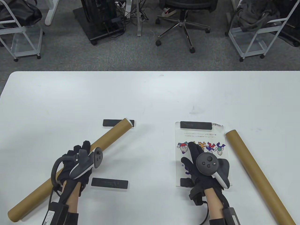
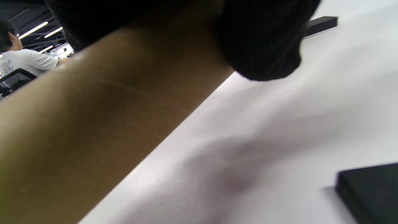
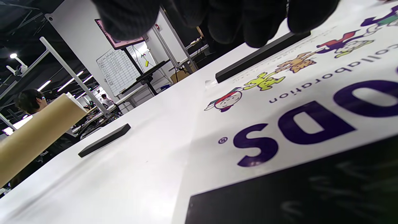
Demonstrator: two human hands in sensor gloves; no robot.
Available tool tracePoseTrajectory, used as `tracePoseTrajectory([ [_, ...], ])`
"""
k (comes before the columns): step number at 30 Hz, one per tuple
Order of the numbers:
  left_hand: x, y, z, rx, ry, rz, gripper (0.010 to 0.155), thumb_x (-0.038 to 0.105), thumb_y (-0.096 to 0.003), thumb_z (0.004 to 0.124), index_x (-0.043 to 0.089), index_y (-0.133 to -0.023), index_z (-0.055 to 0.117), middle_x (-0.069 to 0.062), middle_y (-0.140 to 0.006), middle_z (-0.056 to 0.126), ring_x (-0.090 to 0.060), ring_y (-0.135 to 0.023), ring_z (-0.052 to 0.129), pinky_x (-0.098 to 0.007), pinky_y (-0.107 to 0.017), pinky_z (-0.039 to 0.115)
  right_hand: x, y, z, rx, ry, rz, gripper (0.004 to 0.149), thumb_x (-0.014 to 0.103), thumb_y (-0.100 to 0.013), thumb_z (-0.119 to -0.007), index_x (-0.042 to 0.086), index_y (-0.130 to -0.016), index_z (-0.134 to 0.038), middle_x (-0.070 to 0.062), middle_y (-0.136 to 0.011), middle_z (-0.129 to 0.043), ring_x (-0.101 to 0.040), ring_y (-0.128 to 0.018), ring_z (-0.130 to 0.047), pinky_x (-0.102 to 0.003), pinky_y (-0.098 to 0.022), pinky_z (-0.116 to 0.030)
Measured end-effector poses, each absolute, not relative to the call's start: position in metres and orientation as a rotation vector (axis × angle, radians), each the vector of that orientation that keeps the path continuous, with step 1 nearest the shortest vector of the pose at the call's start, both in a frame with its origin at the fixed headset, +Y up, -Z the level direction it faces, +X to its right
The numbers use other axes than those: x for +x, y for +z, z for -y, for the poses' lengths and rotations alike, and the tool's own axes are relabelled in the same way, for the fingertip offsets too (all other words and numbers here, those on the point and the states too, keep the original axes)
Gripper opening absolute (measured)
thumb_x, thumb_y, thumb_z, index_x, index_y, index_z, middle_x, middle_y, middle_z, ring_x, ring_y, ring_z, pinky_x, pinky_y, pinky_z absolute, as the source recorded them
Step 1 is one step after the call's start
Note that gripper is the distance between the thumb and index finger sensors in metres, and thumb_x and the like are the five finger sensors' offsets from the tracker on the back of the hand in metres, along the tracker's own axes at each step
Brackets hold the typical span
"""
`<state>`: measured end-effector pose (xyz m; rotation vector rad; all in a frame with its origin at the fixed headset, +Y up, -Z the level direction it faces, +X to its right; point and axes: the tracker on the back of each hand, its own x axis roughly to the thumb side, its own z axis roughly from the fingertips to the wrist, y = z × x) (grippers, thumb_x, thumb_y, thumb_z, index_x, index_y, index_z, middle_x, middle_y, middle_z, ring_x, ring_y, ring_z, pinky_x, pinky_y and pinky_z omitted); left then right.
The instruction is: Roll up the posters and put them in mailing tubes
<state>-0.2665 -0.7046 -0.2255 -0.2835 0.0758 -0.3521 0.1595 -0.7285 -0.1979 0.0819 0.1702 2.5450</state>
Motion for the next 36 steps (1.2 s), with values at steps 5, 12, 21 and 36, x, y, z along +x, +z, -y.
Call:
tracePoseTrajectory([
  [5,-0.281,-0.230,0.703,-0.301,-0.362,-0.127,0.092,0.045,-0.0470,0.081,0.014,-0.121,0.036,-0.013,-0.114,0.067,-0.036,-0.096,0.086,-0.058,-0.076,0.074,0.160,-0.198,0.729,0.081,2.540,-0.176,0.073,0.036,-0.056,-0.065,-0.001,-0.112,-0.038,-0.035,-0.116,-0.046,-0.064,-0.100,-0.053,-0.077,-0.067,-0.048],
  [12,-0.305,-0.245,0.702,-0.353,-0.313,-0.253,0.094,0.048,-0.0475,0.080,0.010,-0.121,0.036,-0.014,-0.113,0.069,-0.035,-0.094,0.088,-0.058,-0.075,0.074,0.162,-0.199,0.728,0.064,2.522,-0.177,0.073,0.036,-0.056,-0.065,-0.001,-0.112,-0.038,-0.035,-0.116,-0.046,-0.064,-0.100,-0.052,-0.078,-0.066,-0.046],
  [21,-0.321,-0.256,0.714,-0.422,-0.279,-0.308,0.094,0.050,-0.0476,0.079,0.008,-0.121,0.037,-0.014,-0.112,0.070,-0.034,-0.092,0.089,-0.057,-0.075,0.074,0.162,-0.199,0.729,0.075,2.508,-0.188,0.073,0.036,-0.056,-0.065,-0.001,-0.113,-0.037,-0.036,-0.116,-0.046,-0.064,-0.100,-0.052,-0.078,-0.066,-0.047],
  [36,-0.320,-0.254,0.736,-0.481,-0.304,-0.304,0.093,0.050,-0.0477,0.079,0.008,-0.121,0.038,-0.014,-0.113,0.069,-0.034,-0.093,0.088,-0.057,-0.076,0.074,0.161,-0.197,0.730,0.083,2.516,-0.198,0.073,0.036,-0.056,-0.065,-0.001,-0.113,-0.037,-0.036,-0.116,-0.046,-0.064,-0.100,-0.053,-0.077,-0.066,-0.048],
])
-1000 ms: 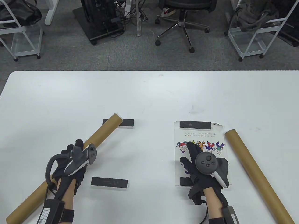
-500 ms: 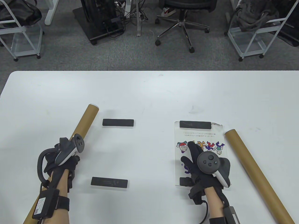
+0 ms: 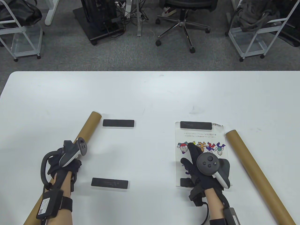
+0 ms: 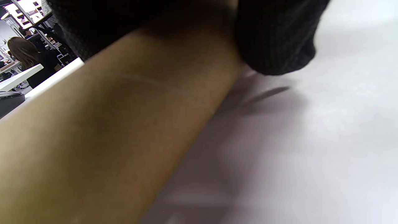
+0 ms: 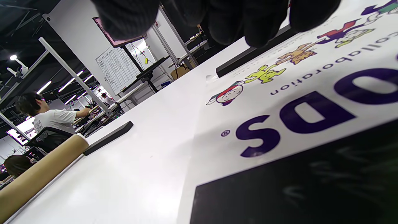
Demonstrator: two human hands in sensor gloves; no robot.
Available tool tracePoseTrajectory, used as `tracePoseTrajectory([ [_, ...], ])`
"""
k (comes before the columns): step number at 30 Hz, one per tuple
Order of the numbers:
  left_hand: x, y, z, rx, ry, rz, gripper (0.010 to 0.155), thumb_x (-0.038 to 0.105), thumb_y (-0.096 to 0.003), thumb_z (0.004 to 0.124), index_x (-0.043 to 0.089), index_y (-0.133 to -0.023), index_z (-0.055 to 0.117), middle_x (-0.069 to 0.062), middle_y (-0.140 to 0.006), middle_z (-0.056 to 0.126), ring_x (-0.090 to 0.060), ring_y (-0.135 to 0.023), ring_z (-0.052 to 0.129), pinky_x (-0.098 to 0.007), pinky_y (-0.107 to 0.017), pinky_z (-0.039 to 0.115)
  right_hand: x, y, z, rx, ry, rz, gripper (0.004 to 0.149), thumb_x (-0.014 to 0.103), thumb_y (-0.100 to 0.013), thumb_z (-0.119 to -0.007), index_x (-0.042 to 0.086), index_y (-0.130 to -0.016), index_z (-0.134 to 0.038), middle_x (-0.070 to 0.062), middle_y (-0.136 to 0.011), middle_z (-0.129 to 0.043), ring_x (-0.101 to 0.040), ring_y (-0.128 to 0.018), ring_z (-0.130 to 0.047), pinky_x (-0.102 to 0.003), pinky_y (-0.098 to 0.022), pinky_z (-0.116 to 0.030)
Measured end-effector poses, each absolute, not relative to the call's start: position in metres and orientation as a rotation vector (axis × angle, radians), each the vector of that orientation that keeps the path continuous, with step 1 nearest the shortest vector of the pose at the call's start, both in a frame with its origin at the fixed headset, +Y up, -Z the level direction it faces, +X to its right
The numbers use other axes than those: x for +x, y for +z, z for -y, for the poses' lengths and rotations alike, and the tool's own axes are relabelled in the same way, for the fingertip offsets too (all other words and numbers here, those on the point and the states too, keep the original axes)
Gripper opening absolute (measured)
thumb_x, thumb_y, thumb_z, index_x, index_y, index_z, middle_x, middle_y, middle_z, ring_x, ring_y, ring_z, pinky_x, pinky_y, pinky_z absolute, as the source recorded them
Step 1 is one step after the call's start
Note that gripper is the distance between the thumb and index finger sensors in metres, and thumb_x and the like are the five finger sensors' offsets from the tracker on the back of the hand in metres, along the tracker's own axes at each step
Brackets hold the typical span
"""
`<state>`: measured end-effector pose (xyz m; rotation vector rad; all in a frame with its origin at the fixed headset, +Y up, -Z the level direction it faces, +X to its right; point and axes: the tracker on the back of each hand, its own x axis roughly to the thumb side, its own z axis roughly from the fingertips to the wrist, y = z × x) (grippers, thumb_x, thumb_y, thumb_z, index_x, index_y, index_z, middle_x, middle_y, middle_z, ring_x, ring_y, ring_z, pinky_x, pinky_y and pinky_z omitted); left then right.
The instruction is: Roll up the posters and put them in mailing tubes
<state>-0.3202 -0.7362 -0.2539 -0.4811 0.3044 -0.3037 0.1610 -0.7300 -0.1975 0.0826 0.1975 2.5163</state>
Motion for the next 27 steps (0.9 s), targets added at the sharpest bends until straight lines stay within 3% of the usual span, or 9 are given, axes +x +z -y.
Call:
tracePoseTrajectory([
  [9,-0.323,-0.253,0.739,-0.470,-0.285,-0.308,0.096,0.052,-0.0458,0.079,0.009,-0.121,0.037,-0.013,-0.114,0.068,-0.034,-0.095,0.086,-0.057,-0.077,0.072,0.159,-0.197,0.731,0.085,2.524,-0.199,0.074,0.037,-0.056,-0.064,-0.002,-0.113,-0.036,-0.036,-0.116,-0.046,-0.064,-0.100,-0.053,-0.077,-0.066,-0.048],
  [15,-0.320,-0.250,0.723,-0.467,-0.269,-0.288,0.102,0.058,-0.0445,0.073,0.008,-0.122,0.028,-0.018,-0.122,0.058,-0.042,-0.106,0.074,-0.062,-0.080,0.063,0.159,-0.197,0.731,0.089,2.521,-0.200,0.074,0.037,-0.056,-0.064,-0.002,-0.113,-0.036,-0.036,-0.116,-0.046,-0.064,-0.099,-0.054,-0.077,-0.066,-0.048],
  [20,-0.299,-0.245,0.700,-0.341,-0.221,-0.230,0.100,0.057,-0.0459,0.071,0.008,-0.122,0.029,-0.020,-0.123,0.056,-0.045,-0.107,0.071,-0.064,-0.080,0.061,0.158,-0.196,0.732,0.095,2.529,-0.206,0.074,0.037,-0.056,-0.065,-0.002,-0.113,-0.036,-0.036,-0.116,-0.046,-0.064,-0.099,-0.053,-0.077,-0.066,-0.048],
  [27,-0.251,-0.237,0.686,-0.296,-0.193,-0.050,0.098,0.058,-0.0466,0.069,0.010,-0.123,0.030,-0.021,-0.124,0.053,-0.047,-0.109,0.067,-0.065,-0.081,0.060,0.157,-0.196,0.732,0.092,2.527,-0.208,0.074,0.037,-0.056,-0.065,-0.001,-0.113,-0.037,-0.036,-0.116,-0.046,-0.064,-0.099,-0.054,-0.077,-0.066,-0.048],
])
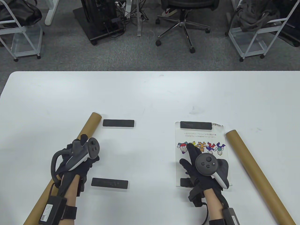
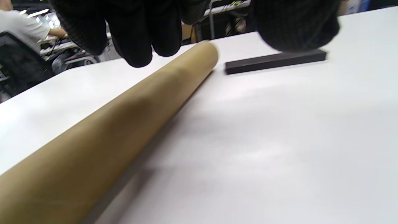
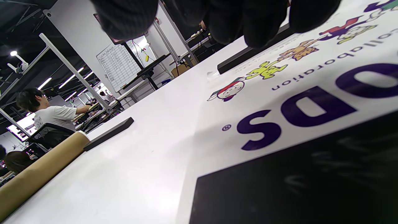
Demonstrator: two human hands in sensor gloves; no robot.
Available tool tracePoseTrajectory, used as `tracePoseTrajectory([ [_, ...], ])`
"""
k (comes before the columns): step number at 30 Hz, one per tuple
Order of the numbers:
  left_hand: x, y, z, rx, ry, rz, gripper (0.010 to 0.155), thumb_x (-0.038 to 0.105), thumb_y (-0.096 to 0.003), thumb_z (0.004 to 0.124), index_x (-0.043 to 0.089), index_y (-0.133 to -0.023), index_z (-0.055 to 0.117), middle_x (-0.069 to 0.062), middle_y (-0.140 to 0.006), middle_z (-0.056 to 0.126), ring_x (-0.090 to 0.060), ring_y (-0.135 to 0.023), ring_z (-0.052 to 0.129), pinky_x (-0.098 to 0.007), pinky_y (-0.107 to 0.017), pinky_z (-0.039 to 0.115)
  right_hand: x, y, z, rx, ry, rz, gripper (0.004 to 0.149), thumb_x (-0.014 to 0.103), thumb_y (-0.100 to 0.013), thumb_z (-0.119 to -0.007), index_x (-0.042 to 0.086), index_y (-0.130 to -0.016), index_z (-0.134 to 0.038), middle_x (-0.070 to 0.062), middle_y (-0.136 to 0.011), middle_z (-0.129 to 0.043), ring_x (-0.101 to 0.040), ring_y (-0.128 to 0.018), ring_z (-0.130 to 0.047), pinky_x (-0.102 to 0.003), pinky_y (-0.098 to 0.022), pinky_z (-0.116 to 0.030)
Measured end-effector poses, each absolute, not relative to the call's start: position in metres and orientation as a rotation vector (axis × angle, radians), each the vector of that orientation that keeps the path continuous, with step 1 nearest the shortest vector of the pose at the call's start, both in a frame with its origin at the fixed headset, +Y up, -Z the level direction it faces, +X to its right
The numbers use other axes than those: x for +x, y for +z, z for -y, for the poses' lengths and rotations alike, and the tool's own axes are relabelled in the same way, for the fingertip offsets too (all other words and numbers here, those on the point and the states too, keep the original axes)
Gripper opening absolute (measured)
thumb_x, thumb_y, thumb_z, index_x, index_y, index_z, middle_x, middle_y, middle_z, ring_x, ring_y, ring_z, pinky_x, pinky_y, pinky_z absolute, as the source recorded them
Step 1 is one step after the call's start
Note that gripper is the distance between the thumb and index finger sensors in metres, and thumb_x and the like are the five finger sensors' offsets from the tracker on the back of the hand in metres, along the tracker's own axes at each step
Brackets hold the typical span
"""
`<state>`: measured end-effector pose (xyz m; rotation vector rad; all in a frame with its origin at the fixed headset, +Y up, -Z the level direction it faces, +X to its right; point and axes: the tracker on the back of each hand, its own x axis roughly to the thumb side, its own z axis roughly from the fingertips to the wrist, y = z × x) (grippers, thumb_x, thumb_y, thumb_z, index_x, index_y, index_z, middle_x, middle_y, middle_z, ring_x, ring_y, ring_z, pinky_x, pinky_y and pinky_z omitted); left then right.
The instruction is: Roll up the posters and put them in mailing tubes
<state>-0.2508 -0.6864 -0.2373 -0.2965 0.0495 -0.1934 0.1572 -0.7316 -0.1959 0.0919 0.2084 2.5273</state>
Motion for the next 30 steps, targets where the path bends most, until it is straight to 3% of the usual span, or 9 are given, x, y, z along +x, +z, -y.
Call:
tracePoseTrajectory([
  [9,-0.211,-0.216,0.696,-0.013,-0.157,0.140,0.095,0.057,-0.0464,0.068,0.011,-0.121,0.031,-0.018,-0.122,0.055,-0.044,-0.108,0.070,-0.062,-0.080,0.063,0.156,-0.195,0.732,0.088,2.529,-0.213,0.074,0.037,-0.056,-0.065,-0.002,-0.113,-0.036,-0.036,-0.116,-0.046,-0.064,-0.099,-0.054,-0.077,-0.066,-0.049],
  [23,-0.203,-0.210,0.696,0.002,-0.238,0.174,0.095,0.057,-0.0462,0.068,0.012,-0.121,0.032,-0.017,-0.122,0.057,-0.042,-0.108,0.071,-0.061,-0.080,0.064,0.155,-0.199,0.737,0.041,2.556,-0.254,0.075,0.037,-0.055,-0.066,-0.001,-0.113,-0.036,-0.036,-0.116,-0.046,-0.064,-0.100,-0.053,-0.077,-0.066,-0.048],
  [30,-0.199,-0.208,0.692,0.007,-0.233,0.185,0.094,0.057,-0.0461,0.068,0.012,-0.121,0.033,-0.017,-0.122,0.057,-0.042,-0.108,0.072,-0.061,-0.080,0.064,0.176,-0.216,0.722,-0.053,2.707,-0.264,0.081,0.038,-0.052,-0.072,-0.001,-0.113,-0.035,-0.035,-0.117,-0.044,-0.063,-0.101,-0.052,-0.078,-0.067,-0.047],
])
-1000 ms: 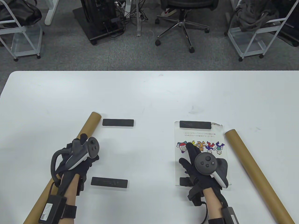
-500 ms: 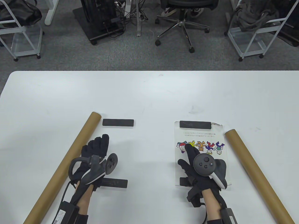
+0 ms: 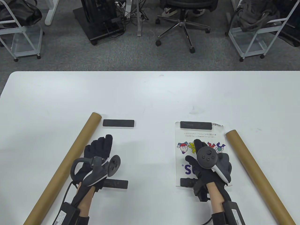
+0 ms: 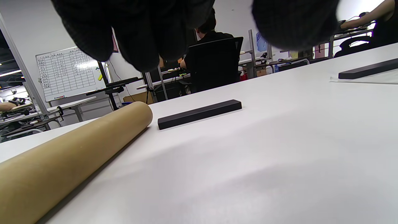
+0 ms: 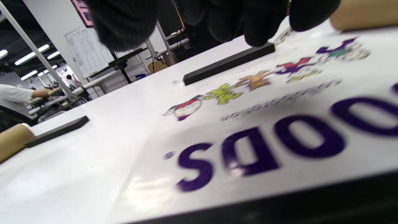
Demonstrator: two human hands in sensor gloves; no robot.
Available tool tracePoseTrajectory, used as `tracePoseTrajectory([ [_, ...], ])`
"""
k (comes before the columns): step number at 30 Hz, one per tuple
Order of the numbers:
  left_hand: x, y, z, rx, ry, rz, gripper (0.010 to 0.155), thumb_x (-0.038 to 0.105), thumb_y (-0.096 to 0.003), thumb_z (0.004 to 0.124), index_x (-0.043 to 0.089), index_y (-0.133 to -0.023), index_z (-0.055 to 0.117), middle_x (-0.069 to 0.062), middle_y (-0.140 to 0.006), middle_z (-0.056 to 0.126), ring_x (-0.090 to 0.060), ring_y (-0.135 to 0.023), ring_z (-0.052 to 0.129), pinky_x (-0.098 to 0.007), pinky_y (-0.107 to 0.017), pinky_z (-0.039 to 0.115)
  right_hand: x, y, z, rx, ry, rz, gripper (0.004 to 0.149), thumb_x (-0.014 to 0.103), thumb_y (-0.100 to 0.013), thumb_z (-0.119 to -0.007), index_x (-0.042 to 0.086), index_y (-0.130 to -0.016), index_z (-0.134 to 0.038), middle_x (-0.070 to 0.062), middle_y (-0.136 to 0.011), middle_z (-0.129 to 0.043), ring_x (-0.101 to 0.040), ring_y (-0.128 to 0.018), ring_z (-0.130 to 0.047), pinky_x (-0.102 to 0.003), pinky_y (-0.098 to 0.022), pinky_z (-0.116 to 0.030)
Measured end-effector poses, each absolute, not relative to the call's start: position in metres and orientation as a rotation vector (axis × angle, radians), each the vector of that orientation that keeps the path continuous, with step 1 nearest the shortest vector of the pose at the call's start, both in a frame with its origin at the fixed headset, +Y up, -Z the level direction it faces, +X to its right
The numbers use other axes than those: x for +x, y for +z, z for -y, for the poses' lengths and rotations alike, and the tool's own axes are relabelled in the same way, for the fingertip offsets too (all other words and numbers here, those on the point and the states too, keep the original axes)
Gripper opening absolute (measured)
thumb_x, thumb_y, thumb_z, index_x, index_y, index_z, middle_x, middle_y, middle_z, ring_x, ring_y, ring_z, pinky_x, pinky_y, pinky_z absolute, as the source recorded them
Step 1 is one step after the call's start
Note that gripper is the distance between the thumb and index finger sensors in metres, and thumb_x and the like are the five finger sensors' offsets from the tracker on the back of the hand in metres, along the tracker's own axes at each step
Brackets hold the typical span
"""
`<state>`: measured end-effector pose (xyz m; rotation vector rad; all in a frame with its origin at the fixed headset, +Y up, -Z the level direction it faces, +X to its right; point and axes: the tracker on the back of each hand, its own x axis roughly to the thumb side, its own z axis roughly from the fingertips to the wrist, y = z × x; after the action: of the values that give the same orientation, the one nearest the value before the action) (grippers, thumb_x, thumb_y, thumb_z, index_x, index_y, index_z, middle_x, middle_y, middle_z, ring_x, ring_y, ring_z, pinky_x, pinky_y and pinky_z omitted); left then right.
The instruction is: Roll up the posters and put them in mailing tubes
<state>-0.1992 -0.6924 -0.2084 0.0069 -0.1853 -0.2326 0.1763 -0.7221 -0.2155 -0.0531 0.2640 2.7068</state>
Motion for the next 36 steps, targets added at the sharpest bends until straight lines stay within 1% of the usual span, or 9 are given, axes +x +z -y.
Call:
tracePoseTrajectory([
  [6,-0.202,-0.208,0.692,-0.002,-0.236,0.181,0.095,0.057,-0.0461,0.068,0.012,-0.121,0.033,-0.017,-0.122,0.057,-0.043,-0.108,0.071,-0.061,-0.080,0.064,0.222,-0.228,0.705,-0.236,2.797,-0.299,0.084,0.038,-0.051,-0.073,-0.001,-0.113,-0.032,-0.035,-0.118,-0.039,-0.065,-0.102,-0.048,-0.079,-0.067,-0.044],
  [10,-0.202,-0.210,0.692,-0.003,-0.230,0.180,0.094,0.057,-0.0461,0.069,0.012,-0.121,0.034,-0.017,-0.121,0.058,-0.042,-0.108,0.072,-0.061,-0.080,0.064,0.244,-0.232,0.702,-0.333,2.873,-0.293,0.085,0.038,-0.051,-0.073,-0.001,-0.113,-0.030,-0.036,-0.118,-0.038,-0.065,-0.102,-0.046,-0.079,-0.068,-0.043],
  [15,-0.202,-0.209,0.694,-0.010,-0.231,0.184,0.094,0.057,-0.0461,0.069,0.013,-0.121,0.034,-0.017,-0.122,0.058,-0.042,-0.108,0.071,-0.061,-0.080,0.064,0.274,-0.238,0.710,-0.492,2.881,-0.407,0.088,0.039,-0.051,-0.073,-0.001,-0.114,-0.026,-0.038,-0.119,-0.032,-0.067,-0.102,-0.040,-0.080,-0.068,-0.039],
  [20,-0.207,-0.212,0.695,-0.021,-0.242,0.170,0.094,0.057,-0.0460,0.069,0.013,-0.121,0.034,-0.017,-0.122,0.057,-0.043,-0.108,0.071,-0.061,-0.080,0.064,0.295,-0.242,0.720,-0.603,2.871,-0.439,0.090,0.038,-0.051,-0.073,-0.002,-0.113,-0.022,-0.040,-0.118,-0.029,-0.068,-0.102,-0.038,-0.081,-0.068,-0.038],
  [22,-0.208,-0.213,0.695,-0.023,-0.240,0.165,0.094,0.057,-0.0459,0.069,0.013,-0.121,0.034,-0.017,-0.122,0.057,-0.043,-0.108,0.071,-0.061,-0.080,0.064,0.303,-0.243,0.726,-0.683,2.870,-0.517,0.091,0.039,-0.051,-0.072,0.000,-0.113,-0.019,-0.040,-0.118,-0.029,-0.069,-0.102,-0.037,-0.081,-0.068,-0.037],
  [26,-0.207,-0.212,0.695,-0.018,-0.254,0.166,0.094,0.057,-0.0459,0.069,0.013,-0.121,0.034,-0.017,-0.122,0.057,-0.043,-0.108,0.071,-0.061,-0.080,0.064,0.314,-0.246,0.739,-0.789,2.842,-0.601,0.093,0.039,-0.051,-0.073,-0.005,-0.112,-0.018,-0.039,-0.118,-0.031,-0.067,-0.102,-0.042,-0.080,-0.069,-0.041],
  [29,-0.207,-0.212,0.694,-0.017,-0.264,0.165,0.094,0.057,-0.0459,0.070,0.014,-0.121,0.035,-0.017,-0.122,0.057,-0.043,-0.108,0.071,-0.061,-0.080,0.064,0.322,-0.246,0.750,-0.823,2.812,-0.698,0.093,0.039,-0.051,-0.074,-0.004,-0.113,-0.018,-0.033,-0.119,-0.036,-0.060,-0.103,-0.051,-0.077,-0.070,-0.046],
  [32,-0.207,-0.212,0.694,-0.023,-0.268,0.162,0.093,0.056,-0.0458,0.070,0.014,-0.121,0.035,-0.017,-0.122,0.057,-0.043,-0.108,0.071,-0.061,-0.080,0.064,0.326,-0.245,0.756,-0.827,2.884,-0.607,0.088,0.035,-0.050,-0.076,0.000,-0.113,-0.024,-0.027,-0.114,-0.048,-0.054,-0.097,-0.061,-0.072,-0.070,-0.052],
  [36,-0.207,-0.212,0.693,-0.025,-0.275,0.156,0.094,0.056,-0.0457,0.070,0.013,-0.121,0.034,-0.017,-0.122,0.057,-0.042,-0.108,0.071,-0.061,-0.080,0.064,0.325,-0.244,0.756,-0.783,2.910,-0.592,0.085,0.035,-0.050,-0.075,0.000,-0.112,-0.027,-0.027,-0.112,-0.052,-0.052,-0.094,-0.065,-0.070,-0.068,-0.058],
])
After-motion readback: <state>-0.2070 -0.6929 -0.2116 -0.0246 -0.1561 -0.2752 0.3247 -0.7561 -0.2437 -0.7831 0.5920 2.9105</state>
